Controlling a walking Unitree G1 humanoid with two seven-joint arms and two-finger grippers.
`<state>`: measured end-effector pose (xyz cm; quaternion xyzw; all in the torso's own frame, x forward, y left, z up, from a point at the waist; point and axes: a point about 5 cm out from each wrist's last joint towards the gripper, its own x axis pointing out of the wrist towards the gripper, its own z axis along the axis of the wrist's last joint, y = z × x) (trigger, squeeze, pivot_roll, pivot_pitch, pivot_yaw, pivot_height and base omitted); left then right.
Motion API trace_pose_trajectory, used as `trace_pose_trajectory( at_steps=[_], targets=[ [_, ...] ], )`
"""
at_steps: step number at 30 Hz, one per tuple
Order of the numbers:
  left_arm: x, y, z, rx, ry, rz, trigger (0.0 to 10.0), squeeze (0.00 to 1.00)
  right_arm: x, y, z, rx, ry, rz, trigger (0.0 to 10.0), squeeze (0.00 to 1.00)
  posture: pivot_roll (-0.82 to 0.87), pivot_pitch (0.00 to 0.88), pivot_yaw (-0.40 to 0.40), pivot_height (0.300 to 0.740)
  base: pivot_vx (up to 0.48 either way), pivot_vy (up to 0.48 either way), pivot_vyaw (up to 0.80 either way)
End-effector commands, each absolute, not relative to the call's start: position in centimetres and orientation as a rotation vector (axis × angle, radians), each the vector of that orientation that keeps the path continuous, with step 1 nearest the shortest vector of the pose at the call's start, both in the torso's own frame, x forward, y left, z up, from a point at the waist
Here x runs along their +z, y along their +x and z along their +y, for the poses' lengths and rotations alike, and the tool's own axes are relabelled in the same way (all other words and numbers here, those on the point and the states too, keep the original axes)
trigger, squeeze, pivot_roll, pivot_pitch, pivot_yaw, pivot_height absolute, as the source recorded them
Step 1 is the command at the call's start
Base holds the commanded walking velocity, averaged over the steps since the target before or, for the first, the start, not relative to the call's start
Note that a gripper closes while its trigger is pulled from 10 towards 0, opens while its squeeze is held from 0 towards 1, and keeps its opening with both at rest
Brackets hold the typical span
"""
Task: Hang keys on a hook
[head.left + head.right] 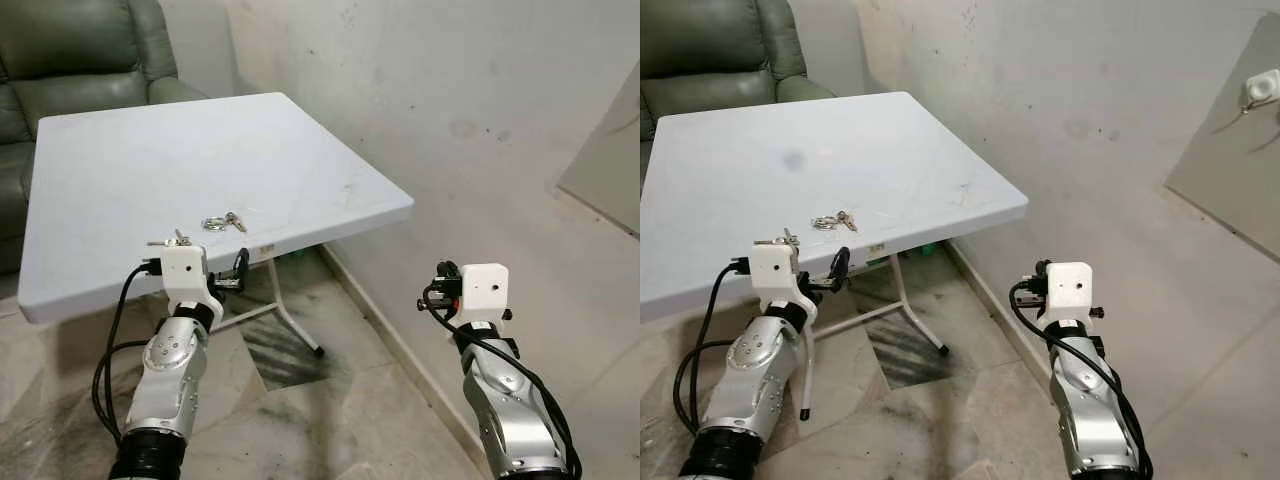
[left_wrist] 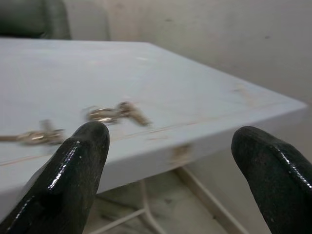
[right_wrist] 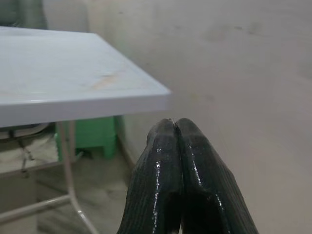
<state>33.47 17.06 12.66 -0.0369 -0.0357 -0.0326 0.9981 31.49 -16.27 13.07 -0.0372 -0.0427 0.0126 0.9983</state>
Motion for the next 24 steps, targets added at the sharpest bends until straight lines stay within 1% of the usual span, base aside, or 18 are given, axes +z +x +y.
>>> trace_pose_trajectory(
  at_steps=[1, 9, 24],
  targets=[
    [12.35, 33.58, 15.8, -0.091, -0.093, -0.054, 10.0, 0.0, 12.72, 31.4, -17.28, -0.002, -0.09, -0.067, 10.0, 0.0, 0.02, 0.005, -0.046, 0.74, 0.0, 0.0, -0.73],
    [11.75, 33.17, 16.17, -0.054, -0.097, -0.03, 10.0, 0.0, 12.6, 31.39, -17.16, 0.008, -0.094, -0.064, 10.0, 0.0, 0.03, 0.0, -0.054, 0.74, 0.0, 0.0, -0.73],
    [11.57, 33.0, 16.06, -0.045, -0.109, -0.018, 10.0, 0.0, 12.57, 31.45, -17.31, 0.01, -0.103, -0.059, 10.0, 0.0, 0.03, 0.0, -0.062, 0.74, 0.0, 0.0, -0.73]
  ],
)
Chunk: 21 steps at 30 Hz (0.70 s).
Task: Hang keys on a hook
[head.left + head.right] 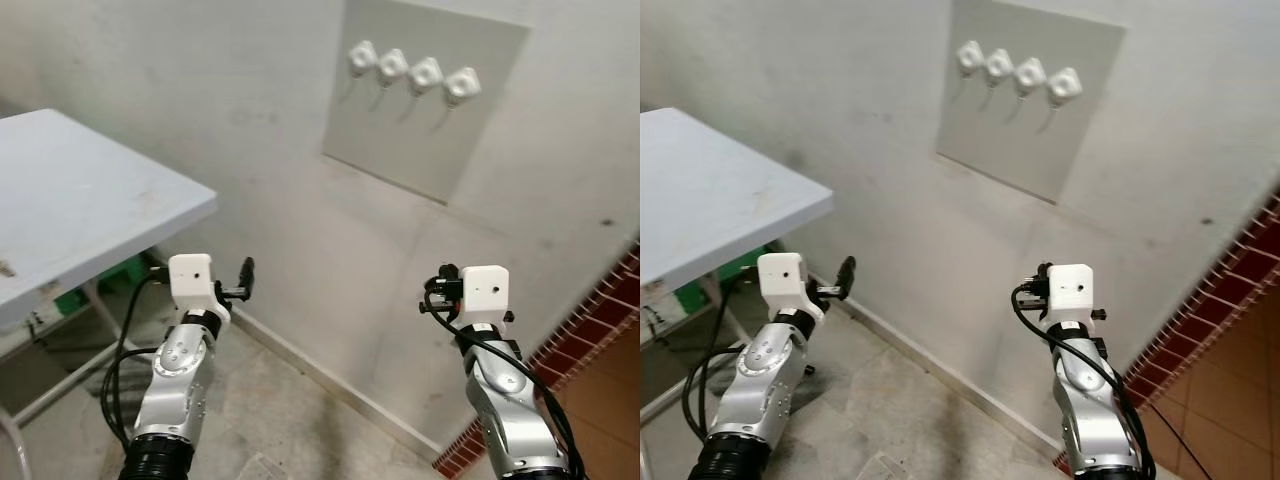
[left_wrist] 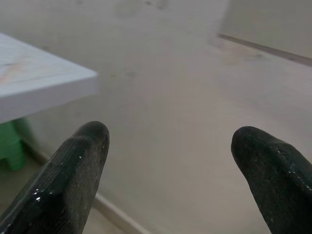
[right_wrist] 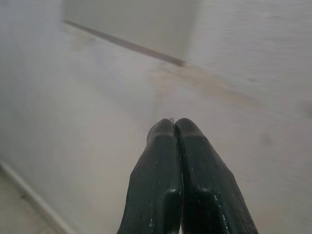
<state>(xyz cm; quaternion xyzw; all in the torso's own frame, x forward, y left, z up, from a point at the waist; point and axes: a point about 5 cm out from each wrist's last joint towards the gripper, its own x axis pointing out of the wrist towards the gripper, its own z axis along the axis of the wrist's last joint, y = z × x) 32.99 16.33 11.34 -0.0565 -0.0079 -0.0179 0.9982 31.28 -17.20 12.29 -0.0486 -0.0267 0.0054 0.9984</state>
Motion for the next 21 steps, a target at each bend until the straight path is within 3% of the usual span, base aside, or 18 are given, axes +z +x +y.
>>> trace_pose_trajectory(
  at_steps=[1, 21],
  targets=[
    [11.58, 32.99, 16.06, -0.045, -0.114, -0.02, 10.0, 0.0, 12.57, 31.45, -17.31, 0.01, -0.104, -0.059, 10.0, 0.0, 0.03, 0.0, -0.062, 0.74, 0.0, 0.0, -0.73],
    [11.56, 32.89, 15.68, -0.072, -0.111, -0.015, 10.0, 0.0, 12.55, 31.58, -17.34, 0.004, -0.103, -0.059, 10.0, 0.0, 0.03, 0.0, -0.061, 0.74, 0.0, 0.0, -0.73]
  ],
)
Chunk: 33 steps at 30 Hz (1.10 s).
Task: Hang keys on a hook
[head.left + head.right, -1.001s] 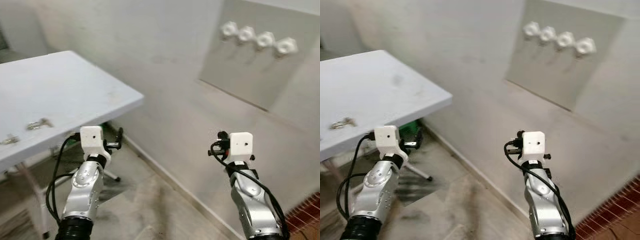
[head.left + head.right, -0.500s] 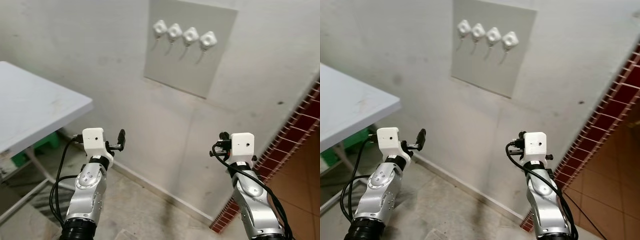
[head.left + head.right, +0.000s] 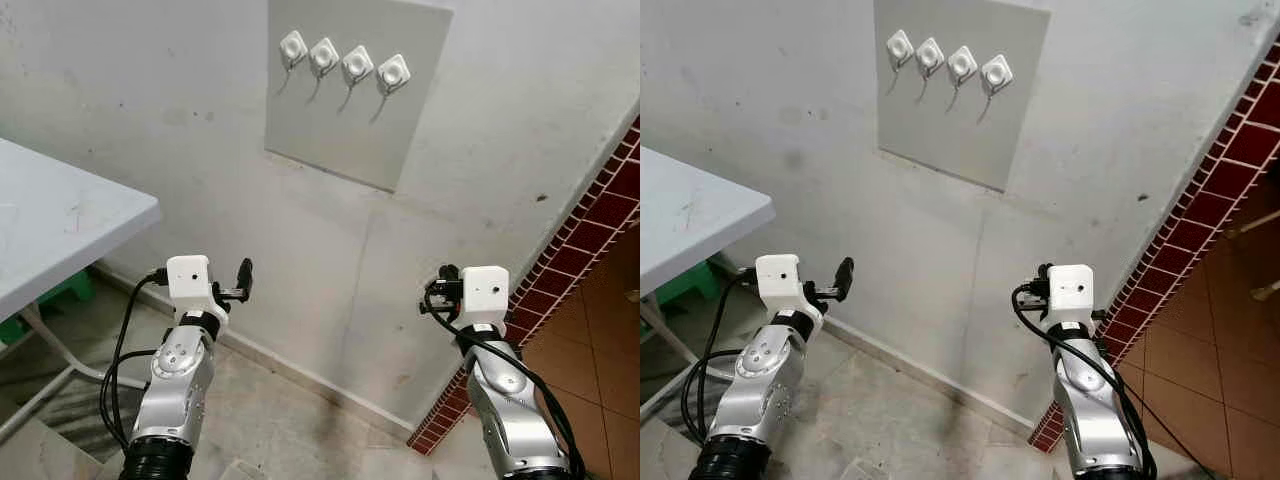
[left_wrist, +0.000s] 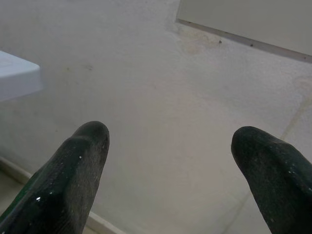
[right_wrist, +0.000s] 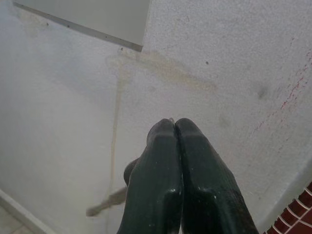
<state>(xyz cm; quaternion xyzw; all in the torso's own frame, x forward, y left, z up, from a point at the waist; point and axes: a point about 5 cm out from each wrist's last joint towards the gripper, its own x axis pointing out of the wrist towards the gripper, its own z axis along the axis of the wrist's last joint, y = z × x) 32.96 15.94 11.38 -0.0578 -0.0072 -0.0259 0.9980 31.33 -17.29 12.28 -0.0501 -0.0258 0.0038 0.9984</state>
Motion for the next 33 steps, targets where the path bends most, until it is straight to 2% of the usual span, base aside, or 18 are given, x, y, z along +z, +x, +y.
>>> trace_pose_trajectory(
  at_steps=[1, 9, 13, 30, 33],
  targets=[
    [11.54, 32.89, 15.68, -0.073, -0.112, -0.013, 10.0, 0.0, 12.55, 31.58, -17.33, 0.005, -0.103, -0.059, 10.0, 0.0, 0.03, 0.0, -0.061, 0.74, 0.0, 0.0, -0.73],
    [11.5, 32.85, 15.69, -0.076, -0.112, -0.009, 10.0, 0.0, 12.51, 31.6, -17.26, 0.006, -0.1, -0.058, 10.0, 0.0, 0.04, 0.0, -0.061, 0.74, 0.0, 0.0, -0.73],
    [11.39, 32.83, 15.64, -0.076, -0.121, 0.001, 10.0, 0.0, 12.52, 31.61, -17.27, 0.006, -0.1, -0.057, 10.0, 0.0, 0.03, 0.0, -0.061, 0.74, 0.0, 0.246, -0.73],
    [11.07, 32.68, 15.68, -0.074, -0.106, 0.024, 10.0, 0.0, 12.48, 31.48, -17.37, 0.002, -0.099, -0.055, 10.0, 0.0, 0.03, 0.002, -0.062, 0.74, 0.0, 0.373, -0.72],
    [10.94, 32.66, 15.75, -0.067, -0.112, 0.032, 10.0, 0.0, 12.53, 31.47, -17.34, 0.007, -0.099, -0.063, 10.0, 0.0, 0.03, 0.004, -0.062, 0.74, 0.0, 0.2, -0.19]
  ],
)
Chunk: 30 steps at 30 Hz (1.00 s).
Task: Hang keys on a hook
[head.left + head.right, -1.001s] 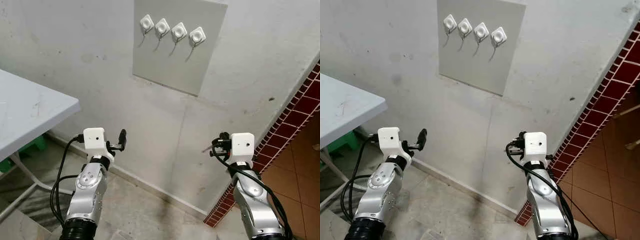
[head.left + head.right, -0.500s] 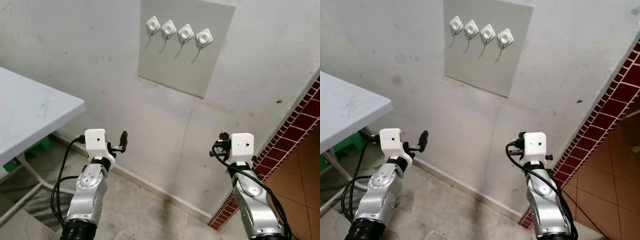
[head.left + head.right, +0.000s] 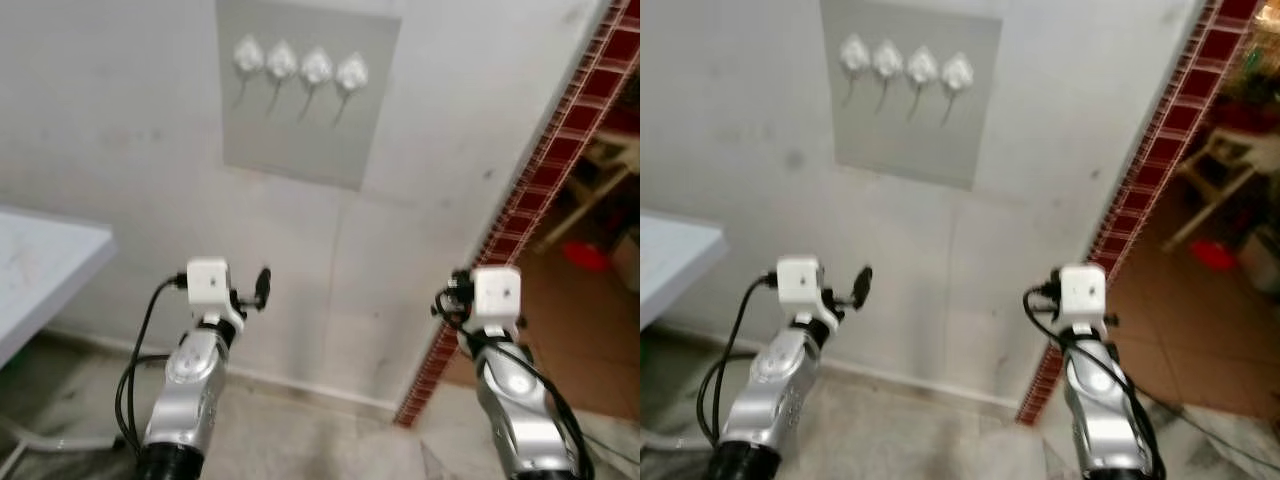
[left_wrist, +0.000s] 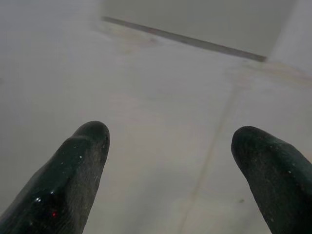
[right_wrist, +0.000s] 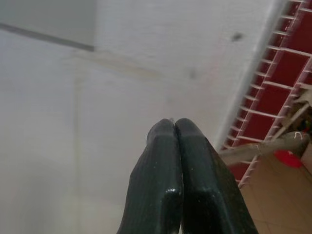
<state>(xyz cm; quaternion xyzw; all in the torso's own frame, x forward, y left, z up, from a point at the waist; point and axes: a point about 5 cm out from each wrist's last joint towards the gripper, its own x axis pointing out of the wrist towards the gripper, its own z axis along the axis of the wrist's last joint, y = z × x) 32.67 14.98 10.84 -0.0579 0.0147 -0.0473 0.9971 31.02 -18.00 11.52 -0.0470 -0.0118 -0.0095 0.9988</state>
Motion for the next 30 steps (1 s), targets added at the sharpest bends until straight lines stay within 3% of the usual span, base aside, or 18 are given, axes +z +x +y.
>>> trace_pose_trajectory(
  at_steps=[1, 18, 30],
  targets=[
    [10.97, 32.65, 15.75, -0.068, -0.109, 0.03, 10.0, 0.0, 12.55, 31.46, -17.34, 0.008, -0.098, -0.065, 10.0, 0.0, 0.03, 0.006, -0.063, 0.74, 0.0, 0.0, 0.0],
    [11.73, 32.48, 15.68, -0.076, -0.098, -0.008, 10.0, 0.0, 13.47, 31.16, -16.98, 0.046, -0.056, -0.129, 10.0, 0.0, 0.03, 0.02, -0.057, 0.74, 0.0, 0.0, 0.0],
    [11.75, 32.36, 15.46, -0.076, -0.1, -0.005, 10.0, 0.0, 13.37, 31.04, -17.24, 0.039, -0.062, -0.122, 10.0, 0.0, 0.03, 0.025, -0.058, 0.74, 0.28, 0.0, 0.0]
  ],
)
